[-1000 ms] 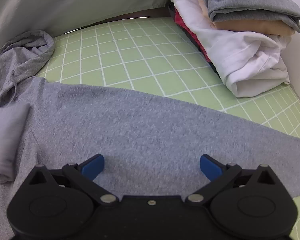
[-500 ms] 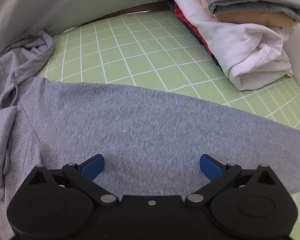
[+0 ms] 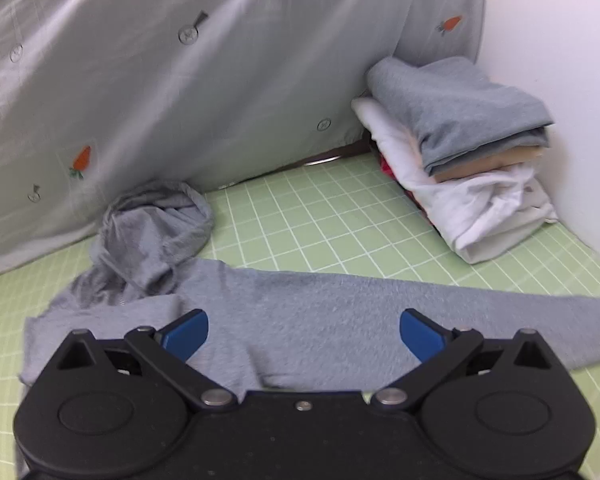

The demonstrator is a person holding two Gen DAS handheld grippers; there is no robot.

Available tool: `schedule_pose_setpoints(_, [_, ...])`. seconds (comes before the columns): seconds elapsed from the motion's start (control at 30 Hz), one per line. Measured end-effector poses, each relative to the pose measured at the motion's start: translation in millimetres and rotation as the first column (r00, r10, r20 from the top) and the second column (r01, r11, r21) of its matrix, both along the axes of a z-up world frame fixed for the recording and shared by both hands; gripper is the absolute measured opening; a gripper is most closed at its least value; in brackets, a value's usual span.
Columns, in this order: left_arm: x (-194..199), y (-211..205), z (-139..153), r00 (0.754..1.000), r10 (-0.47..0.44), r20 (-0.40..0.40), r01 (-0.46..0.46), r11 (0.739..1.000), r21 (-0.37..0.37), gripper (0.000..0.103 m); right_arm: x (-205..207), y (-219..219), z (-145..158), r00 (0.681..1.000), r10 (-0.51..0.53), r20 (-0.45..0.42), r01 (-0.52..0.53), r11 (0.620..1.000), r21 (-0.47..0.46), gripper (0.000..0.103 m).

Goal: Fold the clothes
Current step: 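Release the hoodie and move both grippers back over the folded side, then grasp the hoodie sleeve cuff with the right gripper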

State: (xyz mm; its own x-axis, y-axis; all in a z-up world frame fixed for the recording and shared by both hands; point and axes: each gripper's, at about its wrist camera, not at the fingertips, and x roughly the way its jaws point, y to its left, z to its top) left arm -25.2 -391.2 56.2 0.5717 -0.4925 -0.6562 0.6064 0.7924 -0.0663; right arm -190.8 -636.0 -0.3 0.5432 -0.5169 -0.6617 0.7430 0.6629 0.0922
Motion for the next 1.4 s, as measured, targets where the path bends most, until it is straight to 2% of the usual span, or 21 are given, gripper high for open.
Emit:
schedule_pose_setpoints(0.17, [-16, 3, 0, 0.995, -0.1, -0.003, 0.099, 0.991, -0.093, 0.098, -22, 29, 17, 0.999, -0.038, 0.008, 0.038, 0.999, -0.017, 0.103])
schedule_pose_setpoints(0.33, [-45, -11, 4, 0.99, -0.124, 0.071, 0.133, 0.98, -0.149, 0.098, -56, 37, 22, 0.999, -0.035, 0.0, 0.035, 0.998, -0.046, 0.103])
schedule_pose_setpoints(0.47, [-74, -35, 5, 0.99, -0.117, 0.076, 0.129, 0.973, -0.19, 0.098, -90, 8, 5, 0.997, -0.076, 0.028, 0.076, 0.997, -0.016, 0.103])
schedule_pose_setpoints(0.53, [-90, -53, 2, 0.993, -0.085, 0.086, 0.1, 0.976, -0.192, 0.098, -106, -17, -7, 0.996, -0.078, 0.038, 0.078, 0.997, 0.005, 0.103])
schedule_pose_setpoints(0.63, [-111, -86, -6, 0.997, -0.044, 0.066, 0.055, 0.983, -0.175, 0.098, -126, -56, -23, 0.998, -0.06, 0.022, 0.059, 0.998, 0.017, 0.103])
schedule_pose_setpoints(0.77, [-126, -126, -14, 0.994, -0.061, -0.094, 0.045, 0.985, -0.168, 0.098, -156, -116, -42, 0.999, -0.028, -0.025, 0.029, 0.998, 0.062, 0.103])
schedule_pose_setpoints(0.83, [-135, -145, -15, 0.992, -0.032, -0.12, 0.016, 0.99, -0.137, 0.098, -168, -146, -52, 0.996, -0.064, -0.061, 0.069, 0.994, 0.083, 0.103])
schedule_pose_setpoints(0.9, [-144, -160, -14, 0.995, 0.0, -0.104, -0.009, 0.997, -0.081, 0.098, -178, -174, -61, 0.99, -0.105, -0.098, 0.113, 0.99, 0.079, 0.103])
schedule_pose_setpoints(0.97, [-152, -172, -11, 0.996, -0.01, -0.084, 0.008, 0.999, -0.032, 0.1, -188, -198, -71, 0.982, -0.145, -0.121, 0.152, 0.987, 0.052, 0.103])
schedule_pose_setpoints(1.13, [-161, -184, -8, 0.998, 0.025, -0.061, -0.021, 0.998, 0.063, 0.103, -217, -253, -101, 0.944, -0.268, -0.193, 0.276, 0.961, 0.012, 0.103])
schedule_pose_setpoints(1.23, [-163, -185, -8, 0.996, 0.072, -0.06, -0.067, 0.995, 0.081, 0.103, -236, -275, -121, 0.928, -0.306, -0.214, 0.324, 0.945, 0.052, 0.103])
schedule_pose_setpoints(1.4, [-168, -182, -11, 0.986, 0.141, -0.084, -0.135, 0.988, 0.08, 0.103, -249, -285, -137, 0.936, -0.286, -0.206, 0.31, 0.946, 0.093, 0.103])
